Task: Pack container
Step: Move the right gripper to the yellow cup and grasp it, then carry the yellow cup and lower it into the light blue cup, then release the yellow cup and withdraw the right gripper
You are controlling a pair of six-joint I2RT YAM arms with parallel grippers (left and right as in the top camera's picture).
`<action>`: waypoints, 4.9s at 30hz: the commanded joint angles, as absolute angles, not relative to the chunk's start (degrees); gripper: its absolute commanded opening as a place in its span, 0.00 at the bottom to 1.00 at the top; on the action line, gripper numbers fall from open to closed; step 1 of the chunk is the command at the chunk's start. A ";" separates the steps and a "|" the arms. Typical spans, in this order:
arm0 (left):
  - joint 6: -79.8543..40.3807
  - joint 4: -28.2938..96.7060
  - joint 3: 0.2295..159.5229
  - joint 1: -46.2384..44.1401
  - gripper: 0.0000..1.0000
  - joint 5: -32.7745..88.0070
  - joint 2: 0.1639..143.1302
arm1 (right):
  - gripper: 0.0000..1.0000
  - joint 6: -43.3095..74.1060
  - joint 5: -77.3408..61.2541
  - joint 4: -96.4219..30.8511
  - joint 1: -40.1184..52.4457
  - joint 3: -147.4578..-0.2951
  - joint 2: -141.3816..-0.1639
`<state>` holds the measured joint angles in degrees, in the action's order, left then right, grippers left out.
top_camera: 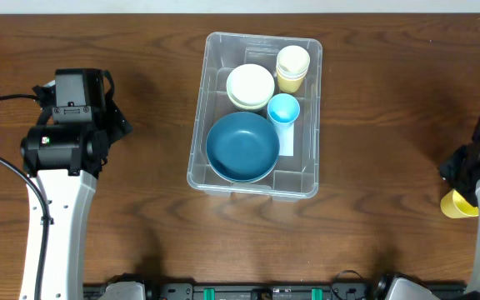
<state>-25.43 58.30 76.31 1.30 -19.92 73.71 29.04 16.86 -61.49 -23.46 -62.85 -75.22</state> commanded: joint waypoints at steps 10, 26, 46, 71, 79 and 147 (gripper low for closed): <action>-25.10 58.48 76.40 1.50 0.98 -21.08 73.36 | 0.59 24.08 15.81 -50.13 -25.52 -53.93 -74.48; -25.10 58.48 76.40 1.50 0.98 -21.08 73.36 | 0.69 19.20 6.55 -39.03 -34.65 -46.17 -74.70; -25.10 58.48 76.40 1.50 0.98 -21.06 73.36 | 0.38 15.99 3.60 -32.93 -34.65 -45.74 -86.24; -25.10 58.48 76.40 1.50 0.98 -21.08 73.36 | 0.01 14.04 -6.42 -42.41 -13.39 -59.29 -77.65; -25.10 58.48 76.40 1.50 0.98 -21.08 73.36 | 0.01 15.03 1.30 -48.71 8.25 -81.95 -79.20; -25.10 58.48 76.40 1.50 0.98 -21.08 73.36 | 0.77 16.62 16.78 -59.99 32.51 -101.86 -80.01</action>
<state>-25.43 58.33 76.31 1.30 -19.92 73.71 14.98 12.64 -59.33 31.38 -101.43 -85.84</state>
